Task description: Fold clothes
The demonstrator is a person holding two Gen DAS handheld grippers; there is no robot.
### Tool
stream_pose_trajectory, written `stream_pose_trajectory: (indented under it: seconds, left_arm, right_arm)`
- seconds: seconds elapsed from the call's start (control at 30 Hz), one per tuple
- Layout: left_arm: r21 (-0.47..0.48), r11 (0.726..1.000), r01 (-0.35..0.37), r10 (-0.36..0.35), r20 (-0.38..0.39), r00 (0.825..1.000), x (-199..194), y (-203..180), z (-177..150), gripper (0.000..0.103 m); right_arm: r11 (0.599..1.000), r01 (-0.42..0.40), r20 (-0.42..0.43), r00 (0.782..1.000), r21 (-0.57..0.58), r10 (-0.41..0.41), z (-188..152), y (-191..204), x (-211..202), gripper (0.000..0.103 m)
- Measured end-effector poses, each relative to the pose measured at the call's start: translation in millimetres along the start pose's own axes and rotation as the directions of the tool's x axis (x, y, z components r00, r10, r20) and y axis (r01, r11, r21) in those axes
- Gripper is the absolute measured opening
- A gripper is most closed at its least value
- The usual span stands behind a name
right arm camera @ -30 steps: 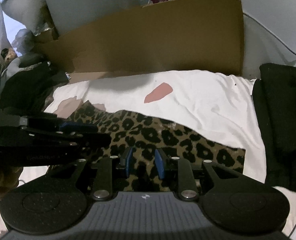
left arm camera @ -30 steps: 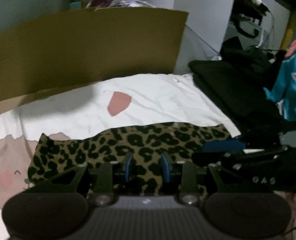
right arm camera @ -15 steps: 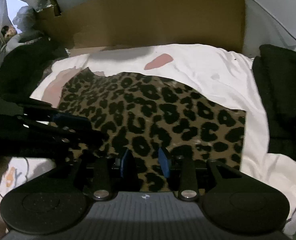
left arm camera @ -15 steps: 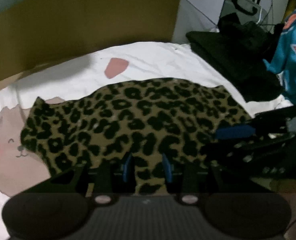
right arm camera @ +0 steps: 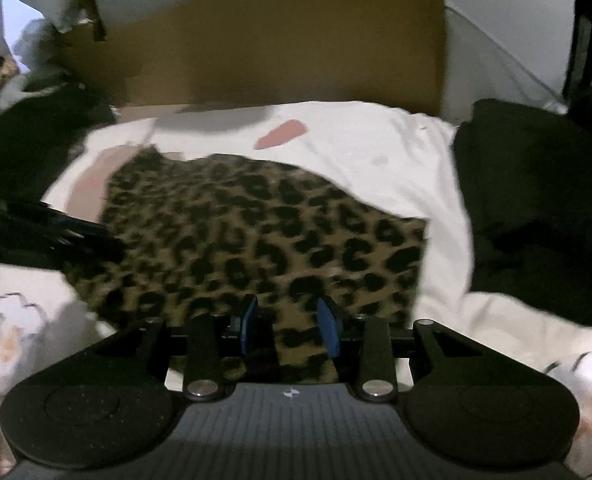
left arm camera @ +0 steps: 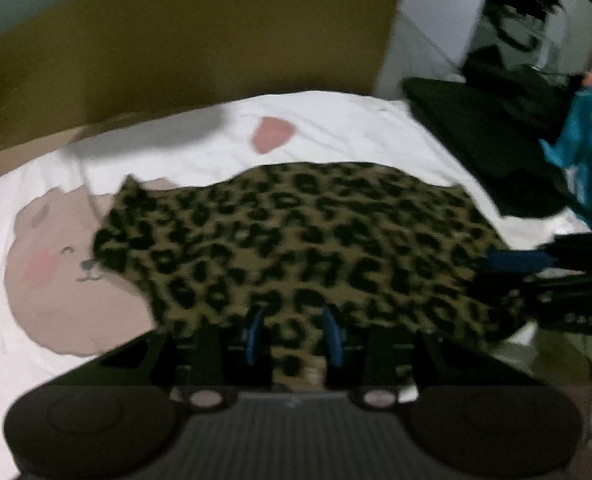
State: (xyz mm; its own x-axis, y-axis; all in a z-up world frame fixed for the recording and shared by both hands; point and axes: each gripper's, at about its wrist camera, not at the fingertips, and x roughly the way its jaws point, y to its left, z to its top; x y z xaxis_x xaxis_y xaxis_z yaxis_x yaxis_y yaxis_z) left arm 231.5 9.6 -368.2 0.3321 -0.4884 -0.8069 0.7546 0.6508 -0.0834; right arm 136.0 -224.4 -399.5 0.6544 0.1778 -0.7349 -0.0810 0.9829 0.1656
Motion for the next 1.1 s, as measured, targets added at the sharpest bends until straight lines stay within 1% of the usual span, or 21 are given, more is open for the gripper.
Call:
stream_pose_trajectory:
  seconds: [0.17, 0.27, 0.47, 0.53, 0.57, 0.63, 0.73, 1.1]
  left_arm:
    - [0.059, 0.997, 0.056, -0.056, 0.001, 0.998, 2.2, -26.1, -7.3, 0.034]
    - [0.051, 0.997, 0.051, -0.050, -0.018, 0.999, 7.4, -24.8, -10.3, 0.034]
    - [0.032, 0.999, 0.037, -0.035, -0.059, 0.998, 18.3, -19.8, -15.9, 0.034]
    - [0.026, 0.999, 0.032, -0.030, -0.073, 0.997, 21.9, -18.2, -17.7, 0.033]
    - [0.023, 0.999, 0.029, -0.027, -0.080, 0.996, 23.7, -17.4, -18.6, 0.029]
    - [0.017, 1.000, 0.024, -0.022, -0.094, 0.995, 27.3, -15.7, -20.5, 0.027]
    - [-0.006, 1.000, 0.015, -0.015, -0.097, 0.995, 26.0, -7.0, -21.1, 0.026]
    - [-0.064, 0.995, -0.083, 0.076, -0.107, 0.991, 17.2, 26.4, -30.7, 0.026]
  right_arm:
    - [0.998, -0.041, -0.005, 0.999, -0.039, 0.041, -6.4, 22.7, -0.3, 0.040]
    - [0.997, -0.049, -0.024, 0.999, -0.054, 0.048, -9.8, 30.6, 5.1, 0.040]
    - [0.996, -0.036, -0.060, 0.998, -0.083, 0.031, -22.0, 30.5, 20.2, 0.040]
    - [0.996, -0.037, -0.066, 0.997, -0.086, 0.031, -24.4, 29.0, 20.0, 0.040]
    - [0.996, -0.038, -0.069, 0.997, -0.086, 0.032, -25.5, 27.6, 19.0, 0.039]
    - [0.996, -0.032, -0.070, 0.997, -0.084, 0.027, -27.2, 22.8, 15.9, 0.039]
    - [0.998, -0.021, -0.069, 0.997, -0.061, 0.016, -29.8, 13.9, 10.1, 0.039]
    - [0.998, 0.056, -0.083, 0.995, 0.027, -0.054, -39.7, -21.6, -6.5, 0.038]
